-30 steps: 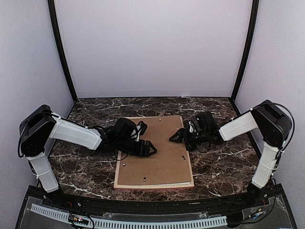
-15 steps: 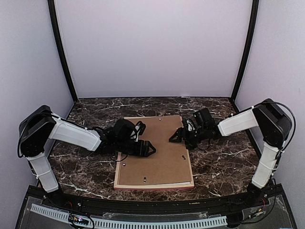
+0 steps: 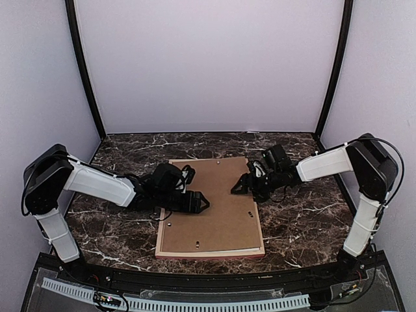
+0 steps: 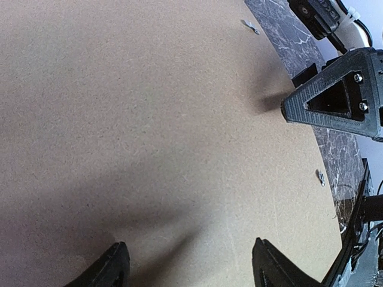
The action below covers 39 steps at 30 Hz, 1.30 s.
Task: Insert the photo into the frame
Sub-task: Place the backboard next to the photo.
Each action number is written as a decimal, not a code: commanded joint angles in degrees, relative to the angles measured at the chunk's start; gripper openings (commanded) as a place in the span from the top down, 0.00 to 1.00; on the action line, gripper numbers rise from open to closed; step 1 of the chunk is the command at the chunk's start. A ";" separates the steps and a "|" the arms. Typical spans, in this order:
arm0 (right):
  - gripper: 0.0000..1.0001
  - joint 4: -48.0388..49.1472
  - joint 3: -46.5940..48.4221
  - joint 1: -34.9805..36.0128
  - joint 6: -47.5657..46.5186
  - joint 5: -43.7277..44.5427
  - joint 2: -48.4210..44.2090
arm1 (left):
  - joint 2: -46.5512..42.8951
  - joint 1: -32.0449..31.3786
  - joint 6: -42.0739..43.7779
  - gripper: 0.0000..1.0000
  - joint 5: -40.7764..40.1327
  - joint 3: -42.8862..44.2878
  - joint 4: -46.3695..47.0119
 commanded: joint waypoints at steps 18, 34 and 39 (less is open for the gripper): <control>0.28 -6.60 4.21 0.55 -5.33 7.35 -3.52 | -2.96 0.04 -1.46 0.27 -3.79 -2.87 -6.63; 0.28 -11.55 7.91 3.24 -7.50 12.25 -1.86 | -6.51 0.02 0.45 0.26 -5.71 -1.23 -10.18; 0.28 -12.59 8.34 3.56 -7.99 13.35 -1.55 | -6.71 0.02 1.04 0.26 -6.09 -0.69 -11.00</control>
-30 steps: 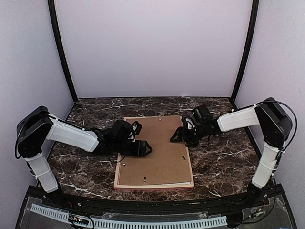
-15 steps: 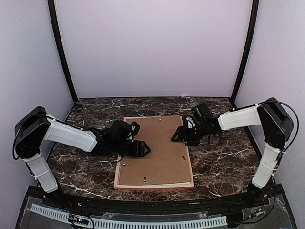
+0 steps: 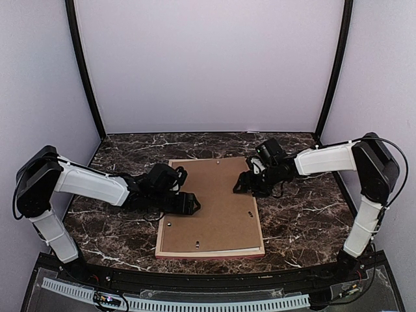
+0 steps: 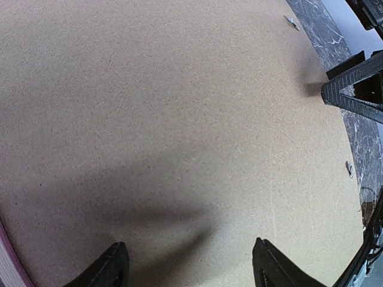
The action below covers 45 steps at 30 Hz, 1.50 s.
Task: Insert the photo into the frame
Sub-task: Place the backboard next to the photo.
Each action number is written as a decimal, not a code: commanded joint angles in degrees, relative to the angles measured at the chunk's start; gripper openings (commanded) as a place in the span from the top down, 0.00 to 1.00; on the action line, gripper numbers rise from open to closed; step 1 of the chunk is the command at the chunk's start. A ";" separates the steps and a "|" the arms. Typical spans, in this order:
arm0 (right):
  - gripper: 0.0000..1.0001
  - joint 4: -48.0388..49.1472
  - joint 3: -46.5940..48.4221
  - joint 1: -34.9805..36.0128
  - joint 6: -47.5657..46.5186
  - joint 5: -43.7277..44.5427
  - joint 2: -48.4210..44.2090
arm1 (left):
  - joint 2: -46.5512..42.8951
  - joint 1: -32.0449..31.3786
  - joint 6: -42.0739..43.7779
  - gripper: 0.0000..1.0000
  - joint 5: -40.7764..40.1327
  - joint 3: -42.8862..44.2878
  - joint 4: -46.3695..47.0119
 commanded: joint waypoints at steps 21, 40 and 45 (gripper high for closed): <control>0.28 -4.81 5.69 2.68 -3.93 5.17 1.86 | -2.79 0.02 4.61 0.26 -3.14 3.08 -4.87; 0.28 -7.11 7.16 2.76 -5.11 5.92 2.03 | 2.92 0.02 3.84 0.26 0.23 3.52 -3.56; 0.27 -7.91 7.37 2.77 -5.53 6.87 1.59 | 2.80 0.09 2.98 0.26 -0.16 2.26 -3.33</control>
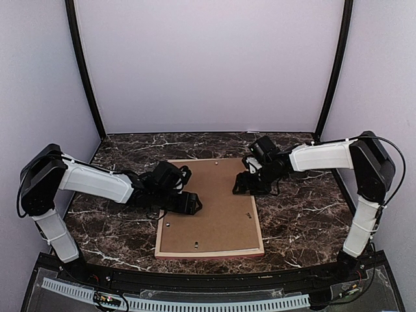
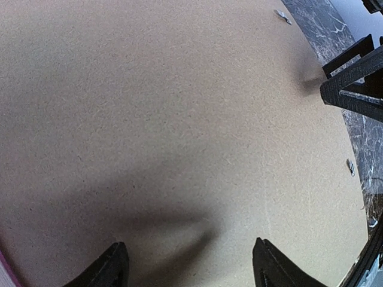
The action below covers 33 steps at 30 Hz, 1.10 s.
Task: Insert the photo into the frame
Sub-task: Place the backboard next to the photo.
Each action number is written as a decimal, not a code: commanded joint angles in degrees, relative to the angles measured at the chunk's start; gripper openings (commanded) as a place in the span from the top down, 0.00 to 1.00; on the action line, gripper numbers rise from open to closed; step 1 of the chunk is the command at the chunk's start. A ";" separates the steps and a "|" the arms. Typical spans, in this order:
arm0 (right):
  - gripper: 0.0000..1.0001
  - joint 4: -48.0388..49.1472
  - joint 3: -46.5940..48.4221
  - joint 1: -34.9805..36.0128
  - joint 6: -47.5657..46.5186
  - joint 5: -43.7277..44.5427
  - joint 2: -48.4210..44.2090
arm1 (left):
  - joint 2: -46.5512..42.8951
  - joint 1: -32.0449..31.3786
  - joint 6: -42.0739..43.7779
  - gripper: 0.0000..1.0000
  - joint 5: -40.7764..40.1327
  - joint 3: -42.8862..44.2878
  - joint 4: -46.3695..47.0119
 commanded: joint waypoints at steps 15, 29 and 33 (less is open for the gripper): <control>0.27 -2.43 2.43 0.54 -2.30 5.23 -2.06 | -1.07 0.03 -1.27 0.26 -1.26 -2.16 -0.76; 0.35 -2.11 -0.56 -1.07 -3.71 8.05 -3.80 | -10.44 0.89 3.45 0.25 -8.03 0.14 -8.32; 0.42 -1.04 -1.28 -1.51 -3.77 7.19 -3.12 | -13.38 2.82 4.77 0.24 -9.66 0.08 -10.78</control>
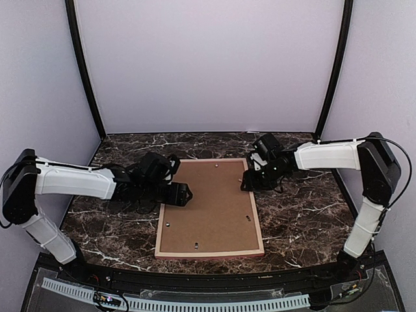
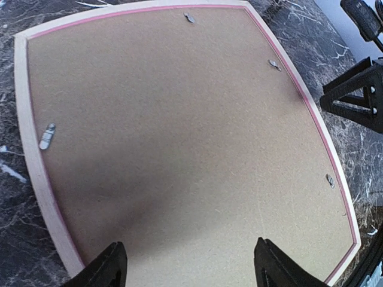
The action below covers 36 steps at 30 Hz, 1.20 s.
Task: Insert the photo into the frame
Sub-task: Place the backboard next to the photo, then move the photo frame to the backboard.
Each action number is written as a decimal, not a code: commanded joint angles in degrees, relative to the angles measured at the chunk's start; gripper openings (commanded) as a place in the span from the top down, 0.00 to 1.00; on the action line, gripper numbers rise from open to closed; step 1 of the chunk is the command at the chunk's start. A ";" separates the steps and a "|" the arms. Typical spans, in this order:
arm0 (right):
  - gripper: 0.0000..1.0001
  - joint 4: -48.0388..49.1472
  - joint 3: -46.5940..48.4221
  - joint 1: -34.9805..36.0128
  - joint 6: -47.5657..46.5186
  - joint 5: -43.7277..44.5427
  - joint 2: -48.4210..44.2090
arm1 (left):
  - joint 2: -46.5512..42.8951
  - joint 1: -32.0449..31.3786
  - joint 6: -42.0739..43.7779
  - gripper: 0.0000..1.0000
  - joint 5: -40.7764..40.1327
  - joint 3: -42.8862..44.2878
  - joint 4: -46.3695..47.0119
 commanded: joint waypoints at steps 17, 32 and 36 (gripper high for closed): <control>0.63 3.17 -2.49 -1.51 -0.68 0.06 2.90 | -10.08 7.25 3.59 0.23 -3.71 -3.30 -5.84; 0.71 3.61 -3.10 -1.55 -1.03 0.78 4.61 | -8.61 7.68 4.49 0.23 -4.38 -3.00 -5.98; 0.78 3.62 -3.82 -1.55 -1.07 0.88 4.17 | -7.24 8.42 5.75 0.23 -4.84 -1.95 -7.26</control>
